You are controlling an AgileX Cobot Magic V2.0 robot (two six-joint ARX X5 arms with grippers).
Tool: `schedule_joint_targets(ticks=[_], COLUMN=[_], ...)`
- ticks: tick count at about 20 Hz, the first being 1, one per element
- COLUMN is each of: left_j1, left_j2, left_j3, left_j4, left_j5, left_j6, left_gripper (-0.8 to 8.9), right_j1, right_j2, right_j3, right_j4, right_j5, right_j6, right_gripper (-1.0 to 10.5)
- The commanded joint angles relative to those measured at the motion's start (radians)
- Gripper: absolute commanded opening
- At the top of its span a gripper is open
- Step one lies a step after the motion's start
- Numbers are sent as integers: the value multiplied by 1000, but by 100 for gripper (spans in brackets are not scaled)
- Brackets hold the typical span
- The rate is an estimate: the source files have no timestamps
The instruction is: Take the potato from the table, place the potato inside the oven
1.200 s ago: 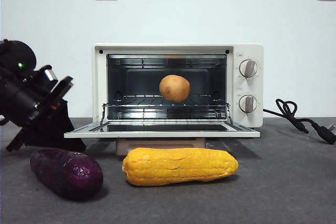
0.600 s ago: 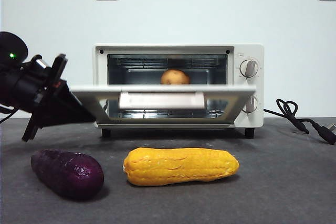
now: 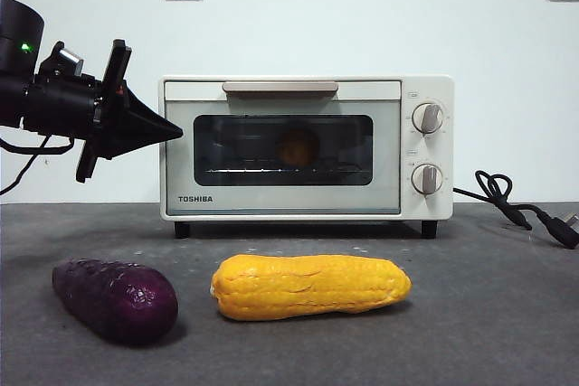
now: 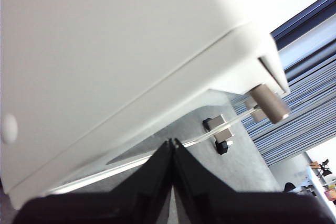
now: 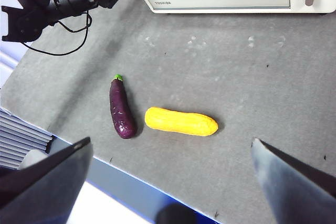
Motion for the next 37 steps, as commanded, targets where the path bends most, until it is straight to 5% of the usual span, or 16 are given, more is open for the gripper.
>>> schedule_joint_targets(ticks=[1, 7, 10, 17, 22, 25, 28, 37], left_j1=[-2, -45, -69, -164, -259, -299, -315, -315], left_j2=[-6, -204, -391, -865, -1081, -1162, -1200, -1202], left_j3=[0, 0, 0, 0, 0, 0, 0, 0], left_j4=[10, -100, -316, -1027, -1344, -1421, -1458, -1472], left_j5=[58, 100, 46, -357, -619, -670, -684, -679], left_j6=[-40, -8, 99, 474, 550, 550, 549, 549], left_gripper=[-8, -7, -7, -7, -7, -7, -8, -5], right_j1=[2, 2, 2, 2, 2, 2, 2, 2], right_j2=[-2, 0, 13, 72, 92, 93, 93, 93], right_j3=[-1, -1, -1, -1, -1, -1, -1, -1], right_j4=[-1, -1, 0, 19, 69, 92, 90, 90], right_j5=[2, 2, 3, 3, 3, 3, 3, 3], right_j6=[3, -37, -87, -169, -186, -185, -187, -190], right_gripper=[502, 502, 501, 501, 500, 425, -26, 1])
